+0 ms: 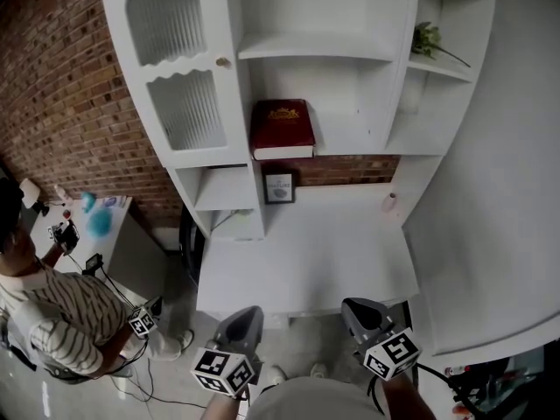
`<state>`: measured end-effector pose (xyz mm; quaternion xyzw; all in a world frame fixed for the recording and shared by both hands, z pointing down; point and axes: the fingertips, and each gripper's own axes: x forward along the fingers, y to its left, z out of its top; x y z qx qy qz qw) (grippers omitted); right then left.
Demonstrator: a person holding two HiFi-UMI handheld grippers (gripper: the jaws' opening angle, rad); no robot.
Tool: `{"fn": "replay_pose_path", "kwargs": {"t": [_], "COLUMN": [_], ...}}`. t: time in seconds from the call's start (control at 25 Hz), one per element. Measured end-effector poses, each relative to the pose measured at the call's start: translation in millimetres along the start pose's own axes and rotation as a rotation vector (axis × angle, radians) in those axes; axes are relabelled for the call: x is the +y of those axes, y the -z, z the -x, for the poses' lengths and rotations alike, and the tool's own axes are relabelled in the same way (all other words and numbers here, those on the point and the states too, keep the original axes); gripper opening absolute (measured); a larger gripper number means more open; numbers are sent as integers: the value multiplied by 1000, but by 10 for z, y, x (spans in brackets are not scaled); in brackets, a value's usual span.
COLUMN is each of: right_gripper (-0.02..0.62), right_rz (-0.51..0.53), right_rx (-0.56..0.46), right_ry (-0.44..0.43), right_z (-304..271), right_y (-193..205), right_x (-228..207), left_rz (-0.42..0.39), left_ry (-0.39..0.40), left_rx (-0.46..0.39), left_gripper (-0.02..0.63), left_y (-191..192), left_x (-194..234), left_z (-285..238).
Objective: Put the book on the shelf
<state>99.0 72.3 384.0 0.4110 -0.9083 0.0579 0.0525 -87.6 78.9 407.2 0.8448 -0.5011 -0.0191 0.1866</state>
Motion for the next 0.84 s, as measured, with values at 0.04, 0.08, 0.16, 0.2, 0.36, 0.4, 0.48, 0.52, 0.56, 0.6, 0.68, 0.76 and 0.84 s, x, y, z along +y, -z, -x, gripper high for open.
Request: {"fn": "replay_pose_path", "kwargs": {"t": [0.04,0.08,0.16,0.2,0.36,0.4,0.48,0.52,0.56,0.6,0.68,0.76,0.84], "right_gripper": [2,2,2,2,2,2,2,2,2,2,2,2,2], "right_rz": [-2,-3,-1,2,4,3,-1,-2,-3,-3,-3,-2,-2], "right_rx": [-2,-4,-6,-7,-5,-5,-5,-5,-6,-7,-8,-6,-4], "right_ry": [-3,-6,-13,-16,-23,-24,-25,-26,-27,-29,-33,-34,-33], "right_z": [-6,-11,-27,-37,-60,-62,-65,-65,-63,-59,-50,-39,-24], "right_y": [-3,-3,-5,-6,-17,-19,-15,-11,-9,-9,-15,-20,-21], "right_x": [-2,-6,-20,-29,-56,-62,-80,-87,-92,-93,-90,-91,-98], "left_rz": [-2,0,1,-1,-7,-8,-11,-11,-10,-10,-8,-8,-7], "left_ry": [-3,-4,-4,-4,-3,-3,-2,-2,-2,-2,-3,-2,0], "left_rx": [1,1,-2,-4,-7,-6,-5,-5,-5,-4,-3,-2,0], "left_gripper": [6,6,6,6,6,6,6,6,6,6,6,6,6], "left_y": [3,5,0,-5,-43,-51,-59,-58,-55,-51,-44,-38,-29], "left_x": [-9,-14,-21,-24,-27,-30,-38,-42,-46,-51,-62,-79,-101], "left_z": [-11,-25,-59,-77,-124,-133,-155,-166,-174,-180,-184,-188,-193]}}
